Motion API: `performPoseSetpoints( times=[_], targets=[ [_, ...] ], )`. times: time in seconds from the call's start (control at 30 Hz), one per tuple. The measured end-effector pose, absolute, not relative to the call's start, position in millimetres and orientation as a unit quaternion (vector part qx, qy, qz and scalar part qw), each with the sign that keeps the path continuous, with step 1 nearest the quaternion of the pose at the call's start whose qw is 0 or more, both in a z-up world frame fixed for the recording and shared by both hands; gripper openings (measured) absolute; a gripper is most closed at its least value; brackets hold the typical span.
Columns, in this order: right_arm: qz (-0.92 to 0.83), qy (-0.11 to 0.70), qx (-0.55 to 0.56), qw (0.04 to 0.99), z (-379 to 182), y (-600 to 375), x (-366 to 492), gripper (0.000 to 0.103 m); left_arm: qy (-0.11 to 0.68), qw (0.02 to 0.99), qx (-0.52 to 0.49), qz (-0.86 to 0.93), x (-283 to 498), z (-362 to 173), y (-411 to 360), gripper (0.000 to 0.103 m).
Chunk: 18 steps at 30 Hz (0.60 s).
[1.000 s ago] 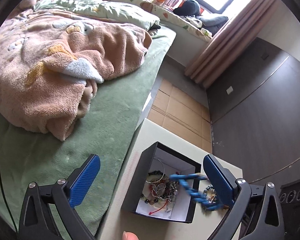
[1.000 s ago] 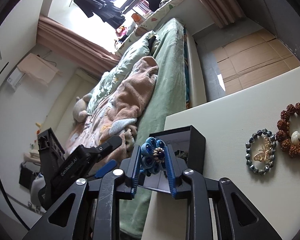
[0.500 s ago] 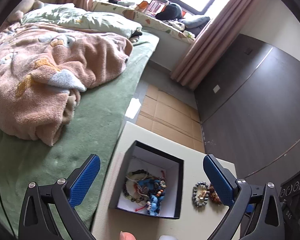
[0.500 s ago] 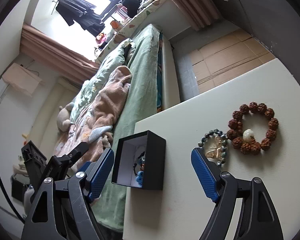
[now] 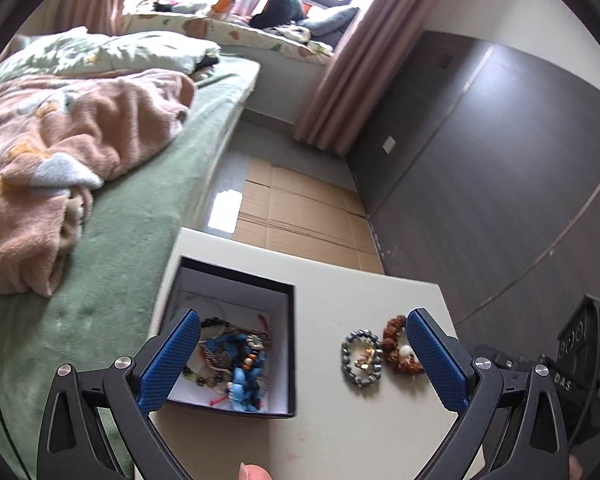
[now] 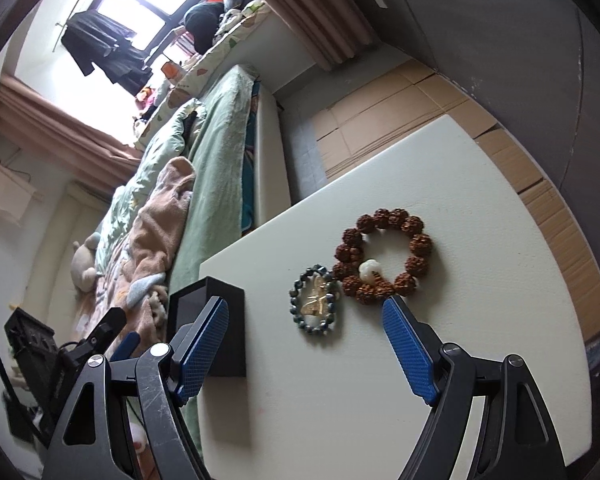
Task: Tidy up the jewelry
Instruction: 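Grasp the grey bead bracelet with the left tool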
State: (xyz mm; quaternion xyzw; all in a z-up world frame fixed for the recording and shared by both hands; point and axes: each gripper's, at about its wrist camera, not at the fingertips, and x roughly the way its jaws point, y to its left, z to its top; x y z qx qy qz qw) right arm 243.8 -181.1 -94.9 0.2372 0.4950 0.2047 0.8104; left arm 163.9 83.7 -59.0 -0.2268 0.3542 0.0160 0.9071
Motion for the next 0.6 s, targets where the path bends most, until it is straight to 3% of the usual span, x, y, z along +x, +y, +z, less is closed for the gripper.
performPoseSetpoints(
  times=[0.33, 0.6],
  targets=[
    [0.14, 0.513, 0.262, 0.805, -107.5, -219.7, 255.9, 0.08, 0.405, 0.894, -0.189, -0.036, 187.4, -71.7, 31.8, 0.1],
    [0.119, 0.521, 0.276, 0.799, -116.0, -235.9, 269.1, 0.079, 0.448, 0.88, -0.15, -0.048, 215.5, -90.9, 7.4, 0.069]
  ],
)
